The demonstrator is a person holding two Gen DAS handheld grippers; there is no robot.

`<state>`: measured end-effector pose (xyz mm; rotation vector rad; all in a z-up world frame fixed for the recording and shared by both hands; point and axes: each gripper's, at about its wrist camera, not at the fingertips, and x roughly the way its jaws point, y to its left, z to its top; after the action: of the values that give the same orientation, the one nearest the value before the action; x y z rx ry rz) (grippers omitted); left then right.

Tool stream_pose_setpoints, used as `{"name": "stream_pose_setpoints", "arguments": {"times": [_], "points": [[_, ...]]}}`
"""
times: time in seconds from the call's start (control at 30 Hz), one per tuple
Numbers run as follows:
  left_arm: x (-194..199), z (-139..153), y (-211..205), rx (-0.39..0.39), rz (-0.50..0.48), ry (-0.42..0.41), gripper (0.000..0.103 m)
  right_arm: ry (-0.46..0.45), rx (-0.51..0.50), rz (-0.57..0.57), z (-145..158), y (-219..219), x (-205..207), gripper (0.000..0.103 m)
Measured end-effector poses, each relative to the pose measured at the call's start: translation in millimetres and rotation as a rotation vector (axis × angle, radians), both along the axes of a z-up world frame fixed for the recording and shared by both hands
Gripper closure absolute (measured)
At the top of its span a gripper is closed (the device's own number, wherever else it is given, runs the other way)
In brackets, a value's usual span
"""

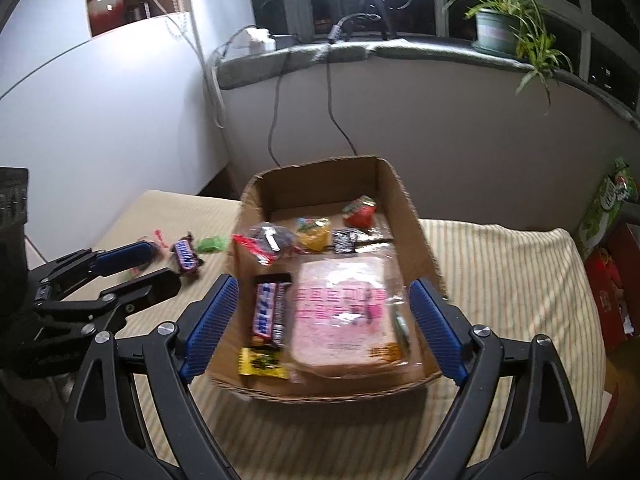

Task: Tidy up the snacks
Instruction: 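Withdraw both open tools from the box back toward the snack pile, then grasp the clear green-candy wrapper with the left tool while the right tool grasps the Snickers bar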

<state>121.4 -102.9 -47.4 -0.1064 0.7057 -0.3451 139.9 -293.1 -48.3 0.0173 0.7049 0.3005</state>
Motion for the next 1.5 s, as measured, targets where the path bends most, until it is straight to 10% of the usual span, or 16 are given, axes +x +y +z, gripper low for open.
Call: {"name": "stream_pose_setpoints", "arguments": {"times": [0.8,1.5], "points": [[-33.5,-41.9,160.1,-0.018,0.268,0.079,0.040,0.045,-0.018,0.296,-23.8,139.6,-20.6,0.013],[-5.2,-68.2,154.1,0.047,0.179,0.126,0.049,0.181,-0.163,0.274,-67.4,212.2,65.1,0.027]]}}
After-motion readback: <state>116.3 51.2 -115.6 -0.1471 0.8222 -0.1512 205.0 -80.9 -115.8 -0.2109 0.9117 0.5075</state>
